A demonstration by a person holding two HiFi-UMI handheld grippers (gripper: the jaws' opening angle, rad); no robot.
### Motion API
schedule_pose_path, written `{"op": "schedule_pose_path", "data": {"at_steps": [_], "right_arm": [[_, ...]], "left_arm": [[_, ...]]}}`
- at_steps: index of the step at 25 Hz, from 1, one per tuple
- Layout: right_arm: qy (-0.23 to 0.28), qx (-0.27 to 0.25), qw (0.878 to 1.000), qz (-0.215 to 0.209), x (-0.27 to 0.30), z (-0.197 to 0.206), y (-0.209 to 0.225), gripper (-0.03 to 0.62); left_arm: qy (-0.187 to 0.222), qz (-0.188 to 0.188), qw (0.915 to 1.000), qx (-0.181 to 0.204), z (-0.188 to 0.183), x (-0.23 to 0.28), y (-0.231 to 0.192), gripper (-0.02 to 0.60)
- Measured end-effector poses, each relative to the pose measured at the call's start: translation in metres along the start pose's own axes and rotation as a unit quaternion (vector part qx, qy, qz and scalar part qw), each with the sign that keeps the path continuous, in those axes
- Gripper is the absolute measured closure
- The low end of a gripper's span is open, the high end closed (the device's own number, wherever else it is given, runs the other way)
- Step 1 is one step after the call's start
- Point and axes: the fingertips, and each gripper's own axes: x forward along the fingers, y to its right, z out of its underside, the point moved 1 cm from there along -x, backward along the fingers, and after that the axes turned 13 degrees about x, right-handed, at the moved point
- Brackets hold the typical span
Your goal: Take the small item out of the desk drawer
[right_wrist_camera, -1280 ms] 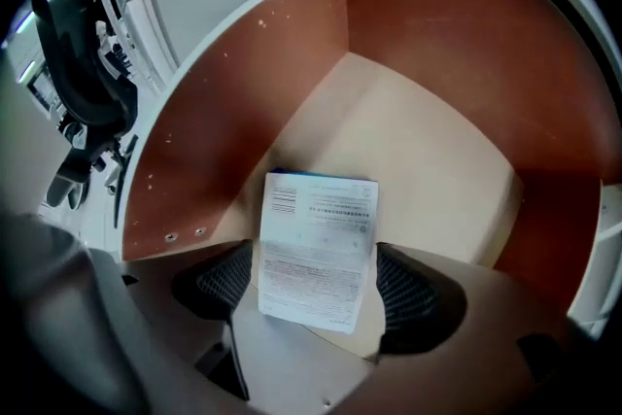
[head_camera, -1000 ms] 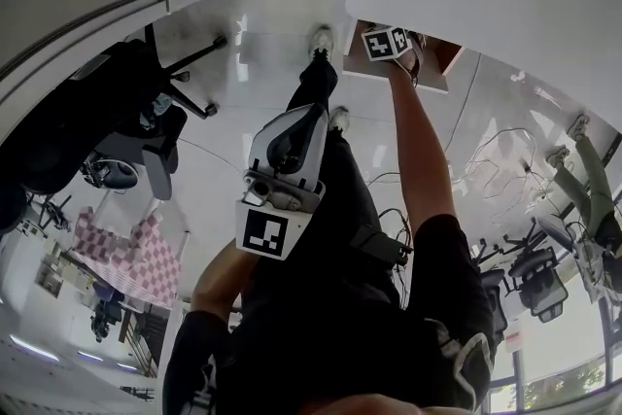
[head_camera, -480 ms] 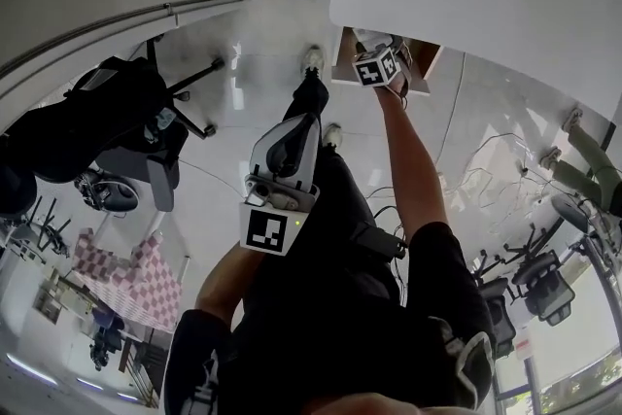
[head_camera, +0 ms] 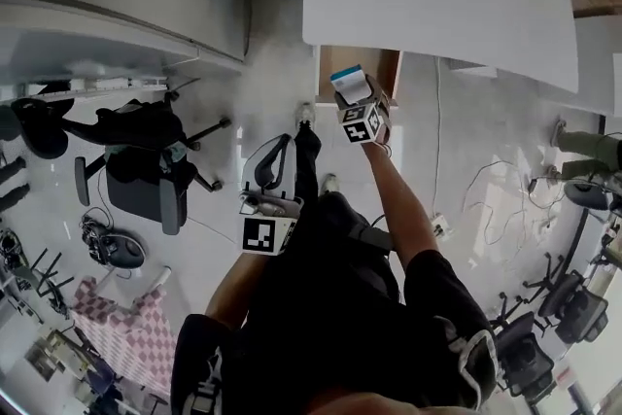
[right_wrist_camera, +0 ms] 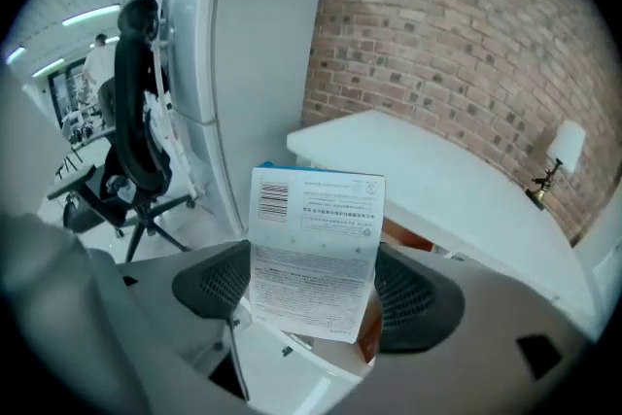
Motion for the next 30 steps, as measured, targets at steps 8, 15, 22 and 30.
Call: {"op": "schedule_pose_path", "data": {"at_steps": [8, 15, 22, 30], "right_arm": [[0.169, 0.093, 0.980, -0.049, -0.230, -0.037, -0.020, 0.208], [0.271, 0.161, 0.947, -0.058, -0.381, -0.053, -0.035, 0.207], [0.316, 0.167, 0.933, -0.047, -0.465, -0.070, -0.070, 0.207], [0.314, 0.167, 0.933, -0.044, -0.480, -0.070, -0.097, 0.207]], "left_arm": [[0.047, -0.016, 0.9986, -0.019, -0.069, -0.106, 0.053, 0.571], [0.075, 0.007, 0.9970, -0.016, -0.110, -0.151, 0.066, 0.571], [0.080, 0.028, 0.9961, -0.023, -0.128, -0.164, 0.052, 0.571], [0.077, 0.051, 0.9955, -0.024, -0.120, -0.162, 0.048, 0.571]]}}
